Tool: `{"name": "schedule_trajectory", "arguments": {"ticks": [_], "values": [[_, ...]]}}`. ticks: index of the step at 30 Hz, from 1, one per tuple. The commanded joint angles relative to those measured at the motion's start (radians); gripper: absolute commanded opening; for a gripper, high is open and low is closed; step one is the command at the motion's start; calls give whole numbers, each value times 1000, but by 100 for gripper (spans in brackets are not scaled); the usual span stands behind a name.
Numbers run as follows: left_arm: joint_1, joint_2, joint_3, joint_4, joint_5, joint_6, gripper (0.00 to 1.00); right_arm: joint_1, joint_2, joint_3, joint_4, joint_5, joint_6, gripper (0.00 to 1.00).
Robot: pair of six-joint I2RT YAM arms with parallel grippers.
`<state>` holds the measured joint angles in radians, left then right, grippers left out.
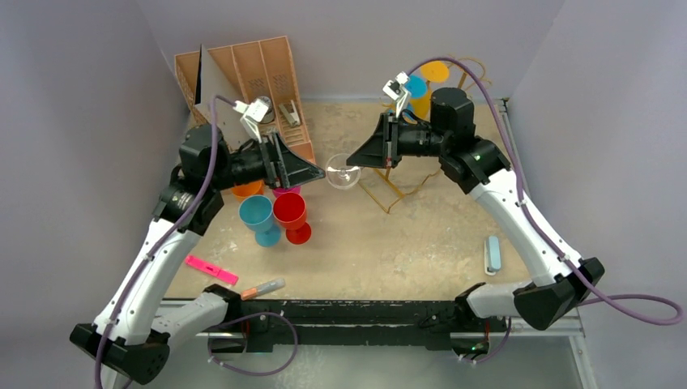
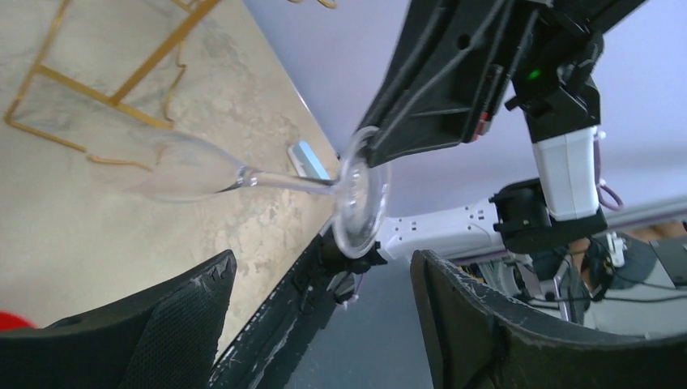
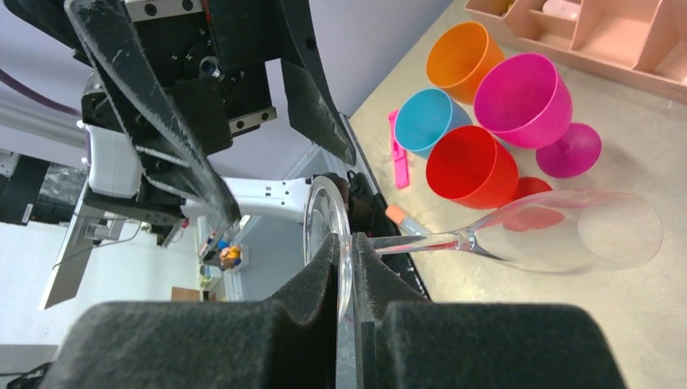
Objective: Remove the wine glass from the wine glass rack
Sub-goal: Place the wine glass at the center of the board.
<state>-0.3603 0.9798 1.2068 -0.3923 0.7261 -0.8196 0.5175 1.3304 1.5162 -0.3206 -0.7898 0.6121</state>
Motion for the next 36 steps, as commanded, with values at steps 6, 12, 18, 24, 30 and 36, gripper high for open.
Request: {"name": "schedule_trajectory", "arguments": {"ticks": [6,12,18,24,30,36], "values": [[-161,70,65,7,-68,80,67,9,-54,-2,-56,-30,-103,0],[-164,84,26,88,-60,36,48,11,-71,-35,-14,-74,-103,0],[-178,107,11,146,-7,20,36,11,-85,-47,-15,-91,-121,0],[-194,130,3,200,83,11,25,10,-73,-54,-5,-90,-113,0],[-204,132,9,157,85,45,0,11,-73,-64,18,-90,-100,0],[-209,126,22,105,57,79,0,10,-77,-69,23,-98,-85,0]]}}
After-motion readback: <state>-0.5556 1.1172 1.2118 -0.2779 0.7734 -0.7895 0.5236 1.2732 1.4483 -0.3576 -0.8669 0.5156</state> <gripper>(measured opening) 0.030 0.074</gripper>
